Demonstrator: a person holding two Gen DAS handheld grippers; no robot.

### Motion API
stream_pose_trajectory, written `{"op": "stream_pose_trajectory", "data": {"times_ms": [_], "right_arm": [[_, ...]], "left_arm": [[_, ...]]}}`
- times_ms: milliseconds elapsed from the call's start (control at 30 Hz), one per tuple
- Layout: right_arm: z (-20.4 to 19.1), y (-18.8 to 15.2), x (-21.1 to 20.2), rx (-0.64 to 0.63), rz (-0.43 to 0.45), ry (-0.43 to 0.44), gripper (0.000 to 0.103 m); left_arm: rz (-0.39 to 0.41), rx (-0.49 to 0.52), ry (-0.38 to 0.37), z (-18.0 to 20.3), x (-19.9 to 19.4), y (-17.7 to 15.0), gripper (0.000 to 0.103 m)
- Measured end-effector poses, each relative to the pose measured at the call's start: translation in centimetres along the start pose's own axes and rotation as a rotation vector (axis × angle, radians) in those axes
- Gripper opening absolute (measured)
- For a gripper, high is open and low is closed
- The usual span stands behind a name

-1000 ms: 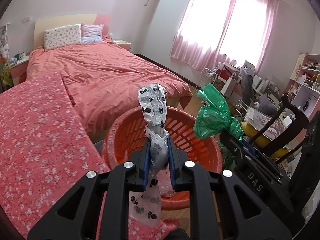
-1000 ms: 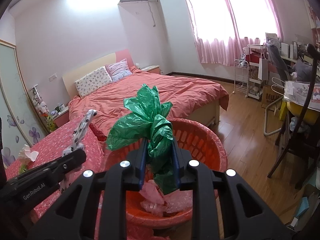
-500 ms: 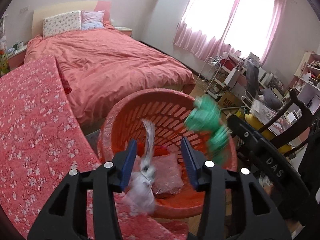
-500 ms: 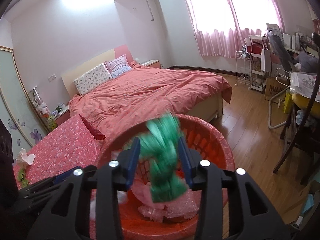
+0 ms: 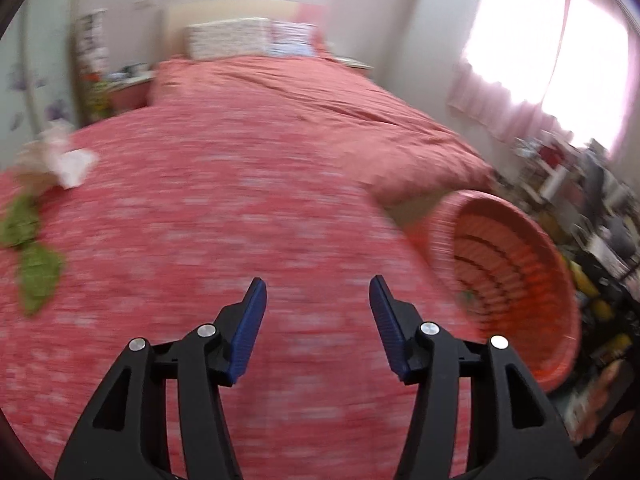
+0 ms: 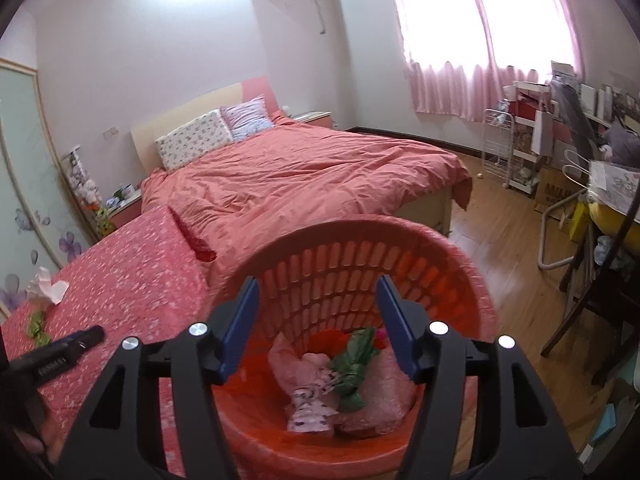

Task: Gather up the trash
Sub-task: 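Grasp the lime-green paw-print bag with the left tool while the right tool grasps the white bag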

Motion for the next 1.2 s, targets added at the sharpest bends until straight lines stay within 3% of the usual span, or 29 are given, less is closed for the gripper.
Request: {"op": "stream_pose_trajectory", "data": {"times_ms": [233, 333, 433, 600, 667, 700, 800, 1000, 1200], "right_arm": [[-4.7, -0.4, -0.3, -0.074, -0.010, 0.060, 0.060], [-6.6, -0.6, -0.3, -0.104, -0.019, 0.081, 0.060], [-8.2, -0.8, -0.2, -0.130, -0.030, 0.093, 0.060], [-10.3, -1.3, -0.3, -0.175, -0.042, 0.106, 0.060], [-11.3, -1.5, -0.4, -0.192, -0.047, 0.115, 0.060], [-11.7, -1.5, -0.5, -0.198, -0.048, 0.120, 0.060], [-13.7, -1.6, -1.0, -0.220, -0.049, 0.151, 0.060], [-19.2, -1.6, -2.4, -0.283, -0.043, 0.255, 0.060], [-27.6, -2.7, -3.4, -0.359, -0.072, 0.386, 0.061]], "left_arm": [[0.084, -0.174, 0.292, -13.7, -4.4, 0.9, 0.054], [0.106, -0.255, 0.363, -17.8, -5.3, 1.4, 0.054], [0.089, -0.351, 0.360, -21.0, -5.0, 1.6, 0.054], [0.070, -0.371, 0.347, -22.2, -4.2, 2.1, 0.049], [0.057, -0.362, 0.360, -22.4, -4.0, 2.2, 0.042], [0.056, -0.360, 0.351, -22.4, -4.0, 2.2, 0.027], [0.045, -0.349, 0.339, -22.6, -4.0, 1.9, 0.016], [0.069, -0.352, 0.342, -24.2, -7.5, -0.8, 0.016], [0.116, -0.379, 0.422, -28.2, -12.8, -3.2, 0.016]]}}
Point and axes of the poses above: each gripper's, at about its wrist camera, not at the fingertips, and x roughly the way its jaws point, z to its right, y to its top, the point moved 4 cm from there along x, roughly the way its jaws point, and after that the axes turned 8 degrees about -y, right-handed, at the moved point
